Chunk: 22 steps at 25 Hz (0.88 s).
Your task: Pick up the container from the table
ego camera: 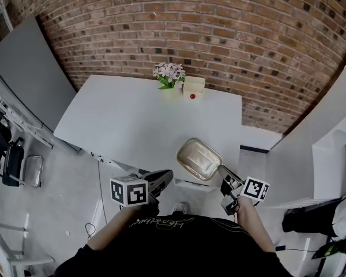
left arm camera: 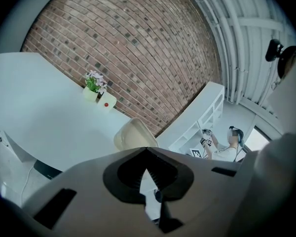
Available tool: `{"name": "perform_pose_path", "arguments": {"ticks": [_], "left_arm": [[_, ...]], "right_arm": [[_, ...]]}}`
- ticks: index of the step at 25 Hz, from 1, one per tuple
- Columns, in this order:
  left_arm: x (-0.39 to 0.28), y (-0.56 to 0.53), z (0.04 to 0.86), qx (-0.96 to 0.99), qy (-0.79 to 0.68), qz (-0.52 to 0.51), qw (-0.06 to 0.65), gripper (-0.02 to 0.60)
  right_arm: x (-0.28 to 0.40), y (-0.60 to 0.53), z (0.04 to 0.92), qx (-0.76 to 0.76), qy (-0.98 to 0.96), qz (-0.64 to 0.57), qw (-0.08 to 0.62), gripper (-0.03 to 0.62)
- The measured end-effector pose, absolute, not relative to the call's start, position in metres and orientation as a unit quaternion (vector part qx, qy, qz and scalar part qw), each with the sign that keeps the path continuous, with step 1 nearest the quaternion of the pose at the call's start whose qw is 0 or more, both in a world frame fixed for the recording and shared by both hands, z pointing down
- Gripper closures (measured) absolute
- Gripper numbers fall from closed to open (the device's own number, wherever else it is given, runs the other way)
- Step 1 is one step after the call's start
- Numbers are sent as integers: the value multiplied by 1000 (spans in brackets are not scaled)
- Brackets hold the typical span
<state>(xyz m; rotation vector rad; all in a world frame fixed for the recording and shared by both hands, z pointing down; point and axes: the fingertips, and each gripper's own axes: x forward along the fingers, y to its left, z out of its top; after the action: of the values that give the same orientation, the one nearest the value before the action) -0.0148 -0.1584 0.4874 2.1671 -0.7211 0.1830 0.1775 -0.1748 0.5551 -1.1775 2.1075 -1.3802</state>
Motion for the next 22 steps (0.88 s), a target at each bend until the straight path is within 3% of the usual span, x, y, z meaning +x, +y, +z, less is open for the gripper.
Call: {"name": "perform_pose_path", "arguments": {"ticks": [22], "left_arm": [[-2,-72,462,876,-278,51,390,578]], "right_arm": [[199,-85,453,-402,800,-385,225,551]]}}
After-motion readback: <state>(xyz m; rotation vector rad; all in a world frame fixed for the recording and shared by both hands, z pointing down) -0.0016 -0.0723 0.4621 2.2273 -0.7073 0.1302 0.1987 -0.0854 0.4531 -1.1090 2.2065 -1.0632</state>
